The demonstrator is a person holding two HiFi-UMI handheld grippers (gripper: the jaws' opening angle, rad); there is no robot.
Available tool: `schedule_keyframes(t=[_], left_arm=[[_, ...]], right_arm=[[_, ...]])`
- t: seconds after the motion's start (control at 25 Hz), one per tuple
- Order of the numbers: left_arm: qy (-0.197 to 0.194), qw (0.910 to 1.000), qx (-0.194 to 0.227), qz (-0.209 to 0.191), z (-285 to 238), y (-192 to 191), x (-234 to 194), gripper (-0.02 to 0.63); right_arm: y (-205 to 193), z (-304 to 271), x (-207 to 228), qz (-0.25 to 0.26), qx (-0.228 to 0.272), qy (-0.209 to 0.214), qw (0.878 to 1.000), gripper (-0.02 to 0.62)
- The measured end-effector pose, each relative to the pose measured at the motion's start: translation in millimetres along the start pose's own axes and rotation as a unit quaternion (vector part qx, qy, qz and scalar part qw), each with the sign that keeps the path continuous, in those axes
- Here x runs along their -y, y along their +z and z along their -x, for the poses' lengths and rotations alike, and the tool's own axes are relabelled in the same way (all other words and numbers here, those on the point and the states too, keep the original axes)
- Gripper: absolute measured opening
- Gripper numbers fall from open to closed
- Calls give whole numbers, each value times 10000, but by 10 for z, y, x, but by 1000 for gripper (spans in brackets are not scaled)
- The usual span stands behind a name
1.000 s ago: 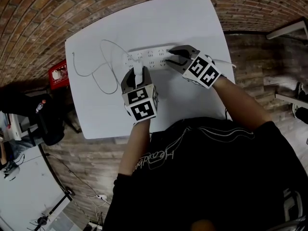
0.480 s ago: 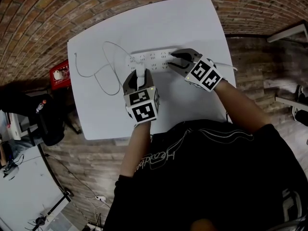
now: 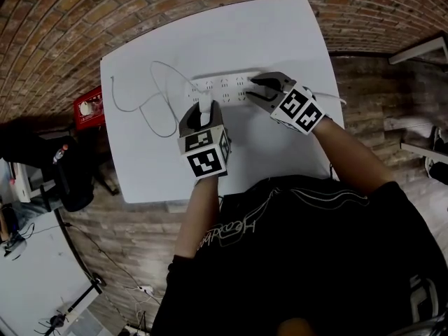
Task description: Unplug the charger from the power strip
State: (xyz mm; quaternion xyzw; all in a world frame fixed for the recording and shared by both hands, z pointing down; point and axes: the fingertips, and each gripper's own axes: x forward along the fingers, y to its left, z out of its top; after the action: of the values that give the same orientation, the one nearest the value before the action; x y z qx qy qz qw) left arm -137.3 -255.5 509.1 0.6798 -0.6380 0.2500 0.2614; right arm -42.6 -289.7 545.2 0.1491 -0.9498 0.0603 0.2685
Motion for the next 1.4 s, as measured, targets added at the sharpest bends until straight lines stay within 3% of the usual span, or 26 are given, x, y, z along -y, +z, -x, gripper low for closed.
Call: schedule_keyframes(t=[0.08,0.16,0.32,0.36,0.52,0.6,0.84,0.88,1.0,1.08,1.16,1.28,1.32,1.4], left_arm=[[134,9991,9,-400,8,9,18,136],[123,9987,15,-496,10,15,31,138],[-211,9995,-16,242,-2,-1,-11,137],[-225,9994,-10,276,1,-1,-22,137],[81,9990,33,-429,24,3,-2,137],[146,9981,53,-601,35,7,15,140],[-286,9992,0,278,20,13,-36,137],[-245,9995,9,192,23,17,-37,137],[89,9979,81,-643,48,44,8,140],[159,9960,98,-873,56,49,27,141],[-9,9986,92,-526,52,49,16,140],[-357,9985,86,395,38,67,-54,137],[-387,9981,68,484,36,71,-67,137],[-301,9992,41,249,40,72,-58,137]], right_arm=[[2,-5,-2,-3,19,-15,10000,115],[2,-1,0,1,37,-20,10000,115],[-1,-1,-2,11,20,-37,10000,115],[1,-4,-4,15,22,-40,10000,115],[2,-11,-11,-4,30,-27,10000,115],[2,-7,-15,8,36,-34,10000,115],[7,-1,-16,60,45,-69,9999,112],[6,-3,-16,54,45,-61,10000,112],[9,0,-15,39,62,-44,10000,112],[12,2,-16,45,67,-48,10000,112],[10,2,-16,53,62,-53,10000,112],[6,-4,-20,60,60,-43,10000,112],[5,-7,-21,64,60,-42,10000,112],[2,-9,-19,66,61,-46,9999,112]])
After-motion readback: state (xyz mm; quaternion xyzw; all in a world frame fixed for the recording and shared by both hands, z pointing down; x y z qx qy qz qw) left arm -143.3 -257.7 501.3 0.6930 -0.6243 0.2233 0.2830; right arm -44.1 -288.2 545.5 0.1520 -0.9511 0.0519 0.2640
